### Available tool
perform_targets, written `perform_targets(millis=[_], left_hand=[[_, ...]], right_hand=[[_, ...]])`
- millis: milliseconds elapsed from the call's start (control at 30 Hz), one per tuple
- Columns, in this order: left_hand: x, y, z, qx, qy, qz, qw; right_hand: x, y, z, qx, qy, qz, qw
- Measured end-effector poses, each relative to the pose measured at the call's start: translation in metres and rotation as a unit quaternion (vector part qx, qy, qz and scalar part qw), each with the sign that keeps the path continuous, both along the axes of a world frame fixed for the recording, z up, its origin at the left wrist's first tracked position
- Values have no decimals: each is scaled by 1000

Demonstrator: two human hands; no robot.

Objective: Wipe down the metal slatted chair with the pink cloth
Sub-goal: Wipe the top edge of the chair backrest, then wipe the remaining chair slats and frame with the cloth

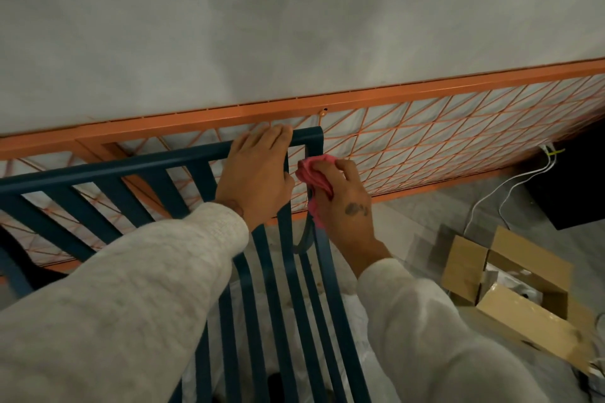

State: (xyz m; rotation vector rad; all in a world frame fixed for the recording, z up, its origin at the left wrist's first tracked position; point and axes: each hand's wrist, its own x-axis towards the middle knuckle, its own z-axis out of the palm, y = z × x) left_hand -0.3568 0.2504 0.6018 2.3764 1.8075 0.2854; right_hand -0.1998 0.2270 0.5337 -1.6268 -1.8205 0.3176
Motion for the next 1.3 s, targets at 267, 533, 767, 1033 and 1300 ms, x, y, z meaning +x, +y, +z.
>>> perform_targets(millis=[267,533,767,1033,1300], left_hand=[[2,-2,-3,3,3,-1,1000],[0,-2,-3,-5,-2,-6,1000],[4,-46,-22,7,-10,-58,998],[-14,-174,-105,-208,-12,-77,975],[-13,-247,-113,-302,-109,-8,947]], right_hand=[[33,-132,-88,-232,-66,61,969],[32,-107,-22,-330,-18,111,937],[14,-29,-15,-126,-54,64,989],[51,-195,-85,-322,-32,73,943],[74,-218,-45,-462,10,75,884]])
